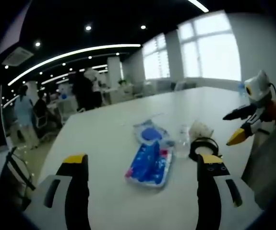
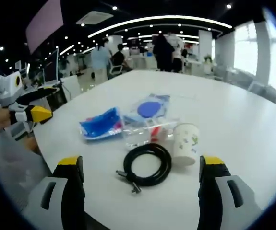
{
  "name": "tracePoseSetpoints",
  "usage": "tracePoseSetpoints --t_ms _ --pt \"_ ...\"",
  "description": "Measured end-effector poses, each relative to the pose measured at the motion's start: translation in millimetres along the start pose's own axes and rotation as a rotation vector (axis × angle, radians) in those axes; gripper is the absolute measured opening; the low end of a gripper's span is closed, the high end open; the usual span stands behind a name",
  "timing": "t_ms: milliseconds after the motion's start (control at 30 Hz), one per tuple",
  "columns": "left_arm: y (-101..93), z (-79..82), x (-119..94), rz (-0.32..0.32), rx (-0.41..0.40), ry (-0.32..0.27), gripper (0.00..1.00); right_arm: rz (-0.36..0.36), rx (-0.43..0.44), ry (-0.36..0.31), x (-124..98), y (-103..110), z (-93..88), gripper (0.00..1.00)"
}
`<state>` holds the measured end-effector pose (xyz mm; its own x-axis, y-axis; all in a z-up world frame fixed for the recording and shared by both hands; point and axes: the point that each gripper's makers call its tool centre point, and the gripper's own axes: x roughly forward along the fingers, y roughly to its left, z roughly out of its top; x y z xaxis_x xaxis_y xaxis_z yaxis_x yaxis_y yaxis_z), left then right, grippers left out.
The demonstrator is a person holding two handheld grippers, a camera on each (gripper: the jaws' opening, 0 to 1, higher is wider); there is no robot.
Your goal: Arrange the tabletop items into an orderly group along one side of the table until the central work area is clear of visible clutter.
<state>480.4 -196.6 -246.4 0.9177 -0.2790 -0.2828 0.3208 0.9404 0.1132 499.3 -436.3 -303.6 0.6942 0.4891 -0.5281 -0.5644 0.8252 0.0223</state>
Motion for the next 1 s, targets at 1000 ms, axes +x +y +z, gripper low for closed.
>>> tracePoseSetpoints --t_ms 1000 --pt "-6.4 -5.1 0.1 -0.025 0.002 0.024 0.92 -0.015 0.022 -0.017 -1.8 -3.8 2.4 0.99"
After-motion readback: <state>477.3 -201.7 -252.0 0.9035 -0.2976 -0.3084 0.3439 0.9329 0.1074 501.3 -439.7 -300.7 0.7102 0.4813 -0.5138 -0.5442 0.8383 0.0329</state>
